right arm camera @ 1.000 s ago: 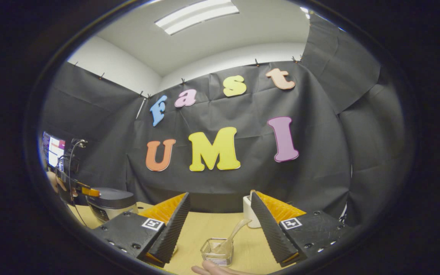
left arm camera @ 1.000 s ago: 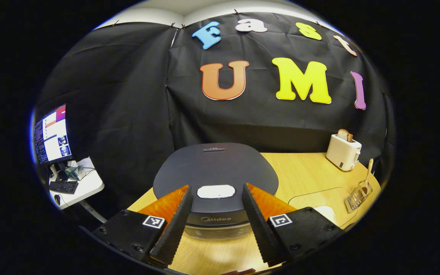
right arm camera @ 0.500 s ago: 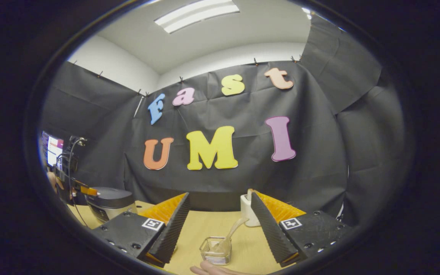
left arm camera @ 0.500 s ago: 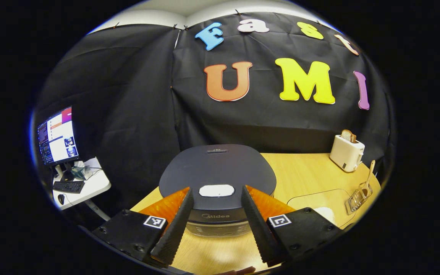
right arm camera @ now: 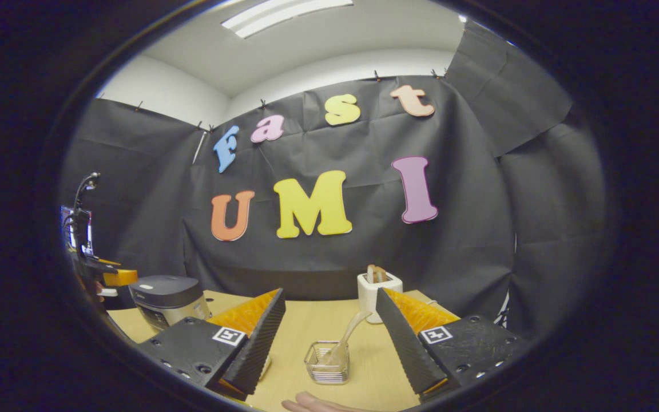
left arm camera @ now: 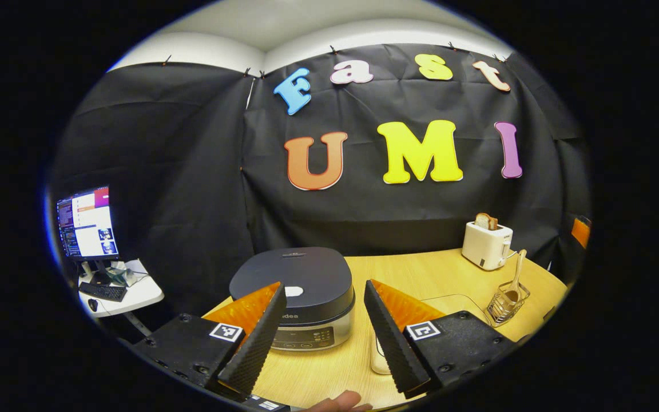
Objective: Close the left gripper, press the button to open the rice cooker; take a wooden spoon from the chopstick holder with the right hand, scoop a spoonful of rice and pour it into the rice cooker, then put the wooden spoon back into the chopstick holder.
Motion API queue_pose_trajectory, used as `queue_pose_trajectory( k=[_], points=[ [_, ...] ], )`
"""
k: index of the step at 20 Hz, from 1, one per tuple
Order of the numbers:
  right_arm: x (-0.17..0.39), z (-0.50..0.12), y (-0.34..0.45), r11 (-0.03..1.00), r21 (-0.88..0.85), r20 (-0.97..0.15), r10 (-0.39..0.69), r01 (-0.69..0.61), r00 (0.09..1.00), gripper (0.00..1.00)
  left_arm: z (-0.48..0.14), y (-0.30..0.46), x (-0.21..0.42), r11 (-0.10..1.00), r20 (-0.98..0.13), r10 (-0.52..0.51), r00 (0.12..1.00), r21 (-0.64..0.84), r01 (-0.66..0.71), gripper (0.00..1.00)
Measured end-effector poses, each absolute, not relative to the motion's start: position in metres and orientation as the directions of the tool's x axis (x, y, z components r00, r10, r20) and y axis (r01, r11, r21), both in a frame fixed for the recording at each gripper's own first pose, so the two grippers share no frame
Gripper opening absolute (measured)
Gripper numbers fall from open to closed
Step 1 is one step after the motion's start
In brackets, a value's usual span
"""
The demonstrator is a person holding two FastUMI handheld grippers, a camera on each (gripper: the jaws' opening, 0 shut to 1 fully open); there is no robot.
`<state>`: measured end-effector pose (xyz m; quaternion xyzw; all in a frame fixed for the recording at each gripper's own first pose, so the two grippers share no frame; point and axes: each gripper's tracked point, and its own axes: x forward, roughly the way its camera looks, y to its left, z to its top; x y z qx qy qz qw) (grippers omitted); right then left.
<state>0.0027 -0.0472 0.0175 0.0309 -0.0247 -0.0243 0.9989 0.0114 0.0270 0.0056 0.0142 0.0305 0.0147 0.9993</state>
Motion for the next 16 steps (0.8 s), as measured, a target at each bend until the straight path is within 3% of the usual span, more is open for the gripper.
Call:
queue_pose_trajectory(
  k=[4, 6, 7, 11, 16],
  points=[
    [0.002, -0.002, -0.040, 0.995, 0.077, -0.071, -0.059, 0.064, 0.996, 0.95, -0.006, -0.001, -0.005, 0.999, -0.054, -0.042, 0.998, -0.014, 0.041, 0.95],
    [-0.007, -0.007, -0.034, 0.997, 0.067, -0.081, -0.043, 0.048, 0.996, 0.95, -0.012, -0.004, -0.010, 0.999, -0.042, -0.051, 0.998, -0.001, 0.051, 0.91],
    [-0.011, -0.012, -0.033, 0.997, 0.058, -0.087, -0.037, 0.042, 0.996, 0.95, -0.017, -0.008, -0.012, 0.998, -0.040, -0.061, 0.997, 0.011, 0.061, 0.96],
    [-0.021, -0.029, -0.026, 0.999, 0.047, -0.118, -0.011, 0.017, 0.993, 0.92, -0.032, -0.030, -0.016, 0.994, -0.064, -0.111, 0.992, 0.005, 0.112, 0.96],
    [-0.015, -0.041, -0.016, 0.997, 0.080, -0.140, -0.005, 0.017, 0.990, 0.95, -0.027, -0.046, -0.020, 0.992, -0.021, -0.123, 0.992, -0.042, 0.122, 0.97]
  ],
)
